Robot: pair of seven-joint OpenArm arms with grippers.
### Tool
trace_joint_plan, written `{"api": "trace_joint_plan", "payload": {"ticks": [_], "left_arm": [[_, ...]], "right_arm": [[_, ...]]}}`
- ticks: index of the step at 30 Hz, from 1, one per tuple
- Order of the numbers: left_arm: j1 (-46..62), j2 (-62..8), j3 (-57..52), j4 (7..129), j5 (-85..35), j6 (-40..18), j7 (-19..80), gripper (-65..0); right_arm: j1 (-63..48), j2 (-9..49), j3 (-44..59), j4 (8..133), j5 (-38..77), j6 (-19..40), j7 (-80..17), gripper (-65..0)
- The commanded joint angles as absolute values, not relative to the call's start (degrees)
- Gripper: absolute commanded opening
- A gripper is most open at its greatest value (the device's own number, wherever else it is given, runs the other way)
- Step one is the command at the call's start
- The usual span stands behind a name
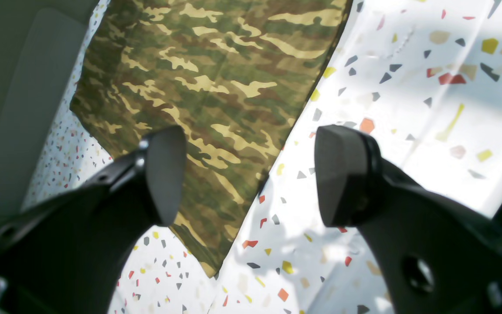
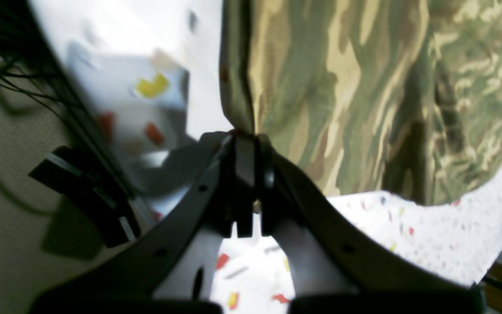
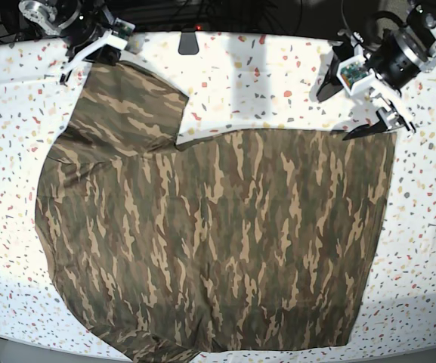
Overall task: Fold the T-shirt properly
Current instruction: 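Close the right gripper on the sleeve edge near the collar, then reposition the left gripper onto the shirt's shoulder corner and grasp it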
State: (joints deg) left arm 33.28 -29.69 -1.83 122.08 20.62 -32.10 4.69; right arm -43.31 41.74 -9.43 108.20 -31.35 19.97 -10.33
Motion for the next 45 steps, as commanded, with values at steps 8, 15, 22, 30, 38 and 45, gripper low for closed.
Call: {"api": "trace_joint_plan", "payload": {"ticks": [8, 15, 22, 30, 38, 45], "left_arm": [[26.5, -33.0, -2.1, 114.1, 22.5, -31.3, 4.5, -20.4], [21.0, -38.6, -2.1, 101.8, 22.8, -31.2, 4.7, -20.4], [18.0, -41.1, 2.1, 97.5, 27.4, -29.5, 4.5, -20.4], [17.0, -45.0, 11.1, 97.1, 38.2, -22.0, 4.5, -21.8], [14.8, -44.9, 14.3, 96.7, 38.2, -22.1, 4.5, -26.9], [12.4, -43.5, 14.3, 84.8, 38.2, -22.0, 3.1, -26.9]], "right_arm": [[-43.5, 42.4, -10.5, 108.8, -31.3, 18.8, -11.6, -65.0], [-43.5, 42.4, -10.5, 108.8, -31.3, 18.0, -12.3, -65.0], [-43.5, 42.4, -10.5, 108.8, -31.3, 18.0, -12.3, -65.0], [-43.5, 42.4, -10.5, 108.8, -31.3, 18.0, -12.4, -65.0], [-43.5, 42.4, -10.5, 108.8, -31.3, 18.0, -12.5, -65.0], [-43.5, 42.4, -10.5, 108.8, -31.3, 17.8, -12.5, -65.0]]}}
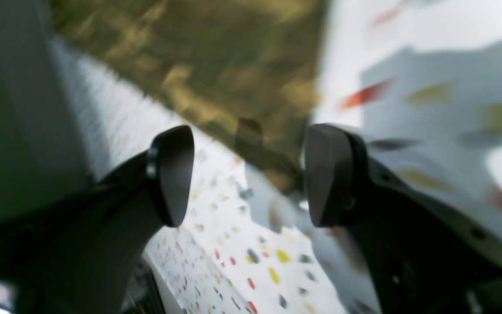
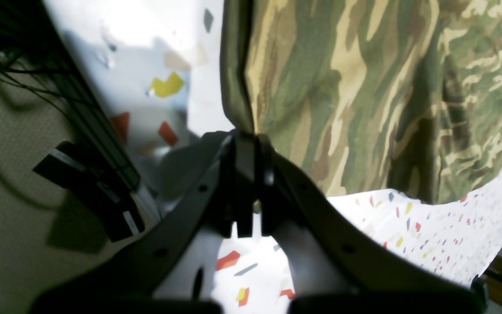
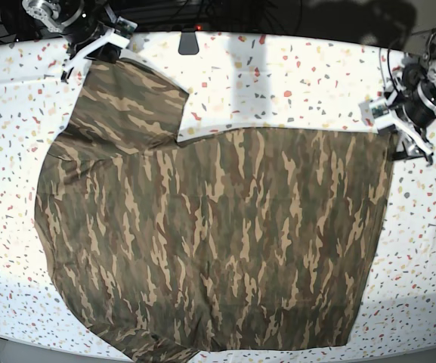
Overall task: Fold the T-shirt properly
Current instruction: 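Reposition the left gripper onto the shirt's shoulder corner and grasp it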
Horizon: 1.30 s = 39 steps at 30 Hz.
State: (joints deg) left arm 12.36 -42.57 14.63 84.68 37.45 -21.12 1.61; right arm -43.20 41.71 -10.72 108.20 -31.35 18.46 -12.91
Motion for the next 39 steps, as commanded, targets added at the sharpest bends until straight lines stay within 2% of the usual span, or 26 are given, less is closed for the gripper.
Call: {"api": "trace_joint_plan", "payload": {"ticks": [1, 17, 26, 31, 39], "left_arm": [[11.9, -43.2, 14.3, 83.0, 38.2, -22.0, 2.9, -26.9], [11.6, -41.9, 14.4, 80.4, 38.0, -22.0, -1.4, -27.0], [11.3, -43.2, 14.4, 89.2, 38.1, -22.0, -1.4, -27.0], [10.9, -45.9, 14.4, 89.7, 38.1, -22.1, -1.1, -27.0], [10.9, -46.2, 14.4, 89.5, 38.0, -22.1, -0.9, -27.0]], "right_arm": [[-43.5, 42.4, -10.5, 108.8, -31.3, 17.6, -12.5, -65.0], [-43.5, 42.4, -10.5, 108.8, -31.3, 17.5, -12.5, -65.0], [-43.5, 42.4, -10.5, 108.8, -31.3, 17.5, -12.5, -65.0], [-43.5, 42.4, -10.5, 108.8, -31.3, 17.5, -12.5, -65.0], [-43.5, 42.4, -10.5, 108.8, -31.3, 17.5, -12.5, -65.0]]}}
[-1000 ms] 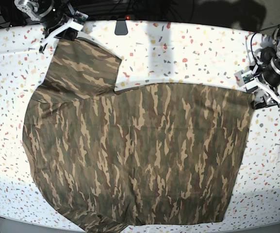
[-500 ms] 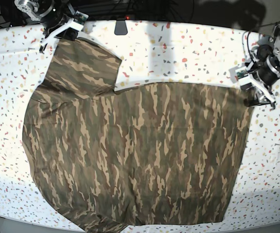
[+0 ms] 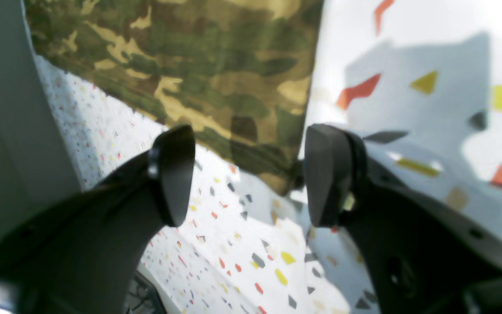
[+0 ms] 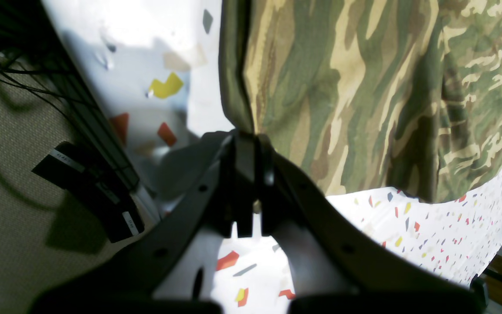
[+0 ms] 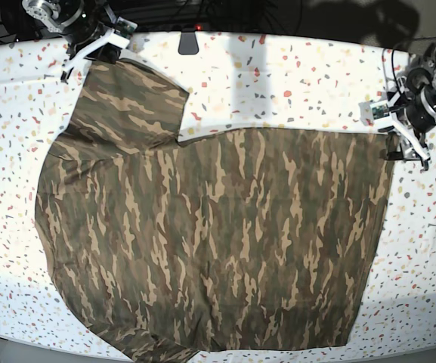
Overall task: Fold the T-shirt properly
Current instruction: 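Reposition the left gripper onto the shirt's shoulder corner and grasp it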
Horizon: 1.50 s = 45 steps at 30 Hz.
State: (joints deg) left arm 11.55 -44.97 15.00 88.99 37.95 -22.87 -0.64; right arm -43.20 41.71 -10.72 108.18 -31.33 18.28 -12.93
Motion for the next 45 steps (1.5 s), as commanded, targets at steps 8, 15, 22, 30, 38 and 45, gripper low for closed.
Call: {"api": "trace_joint_plan", "payload": {"ticks": [8, 15, 22, 30, 38, 45], "left_arm": [[8.4, -45.7, 22.1, 87.4, 40.1, -22.0, -0.2, -27.0], [5.6, -46.3, 26.0, 85.9, 40.9, -20.9, 7.0, -27.0], [5.7, -46.9, 26.0, 85.9, 40.9, -21.0, 7.0, -58.4], [5.7, -46.9, 26.0, 85.9, 40.9, -20.9, 7.0, -65.0], [5.7, -46.9, 26.0, 85.9, 40.9, -20.9, 7.1, -65.0], [5.6, -46.9, 26.0, 85.9, 40.9, -20.9, 7.1, -65.0]], "right_arm": [[-43.5, 42.4, -10.5, 108.8, -31.3, 17.5, -12.5, -65.0], [-43.5, 42.4, -10.5, 108.8, -31.3, 17.5, -12.5, -65.0], [-43.5, 42.4, -10.5, 108.8, -31.3, 17.5, -12.5, -65.0], [-43.5, 42.4, -10.5, 108.8, -31.3, 17.5, -12.5, -65.0], [-43.5, 42.4, -10.5, 108.8, -31.3, 14.5, -12.5, -65.0], [-43.5, 42.4, -10.5, 108.9, -31.3, 11.8, -14.3, -65.0]]}}
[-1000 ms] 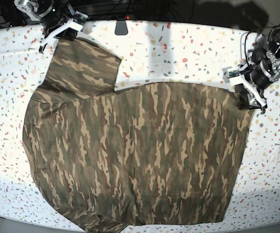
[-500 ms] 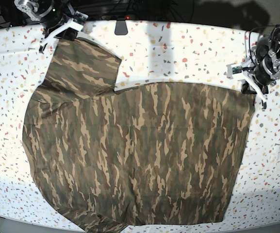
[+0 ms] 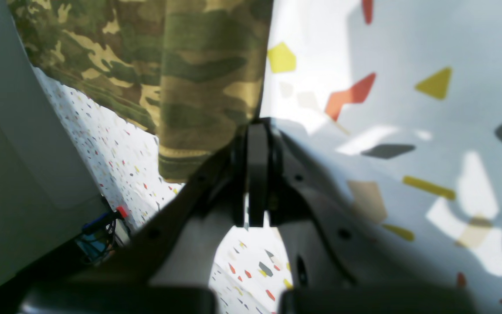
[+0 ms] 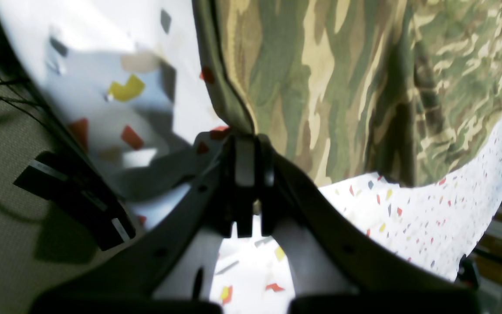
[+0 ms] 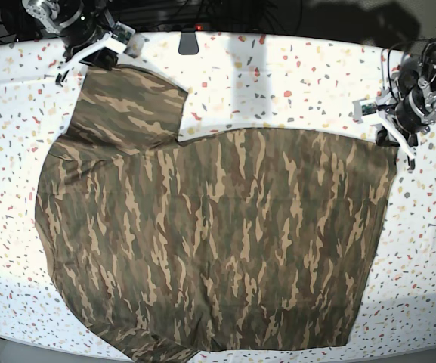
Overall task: Fold the T-shirt properly
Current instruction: 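Reposition the left gripper onto the shirt's shoulder corner and grasp it, then lift the collar edge with both grippers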
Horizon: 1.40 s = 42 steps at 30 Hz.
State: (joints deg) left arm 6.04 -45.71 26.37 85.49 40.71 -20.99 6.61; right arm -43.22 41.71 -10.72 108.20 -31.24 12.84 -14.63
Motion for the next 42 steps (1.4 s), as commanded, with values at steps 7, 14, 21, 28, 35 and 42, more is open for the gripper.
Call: {"api": "trace_joint_plan", "payload": {"ticks": [7, 14, 21, 28, 35, 42], "left_arm": [[5.5, -46.9, 26.0, 85.9, 40.9, -20.9, 7.4, -65.0], [5.5, -46.9, 26.0, 86.0, 40.9, -20.9, 8.2, -65.0], [5.4, -46.9, 26.0, 88.1, 40.9, -12.0, 10.6, -65.0], [5.4, -46.9, 26.0, 89.6, 40.9, -12.0, 10.7, -65.0], [5.4, -46.9, 26.0, 89.6, 40.9, -12.0, 10.7, -65.0], [5.4, -46.8, 26.0, 89.6, 40.9, -12.0, 10.7, -65.0]], "right_arm": [[-42.2, 42.4, -10.5, 109.0, -30.9, 9.8, -15.5, -65.0], [-38.9, 42.4, -10.5, 109.4, -26.5, 9.9, -15.6, -65.0], [-37.8, 42.4, -10.5, 110.4, -26.6, 9.8, -15.9, -65.0], [-36.7, 42.4, -10.5, 113.3, -26.5, 9.8, -16.6, -65.0], [-33.2, 42.4, -10.5, 113.3, -23.8, 9.8, -18.2, -65.0], [-30.2, 42.4, -10.5, 113.3, -23.0, 9.8, -18.7, -65.0]]}}
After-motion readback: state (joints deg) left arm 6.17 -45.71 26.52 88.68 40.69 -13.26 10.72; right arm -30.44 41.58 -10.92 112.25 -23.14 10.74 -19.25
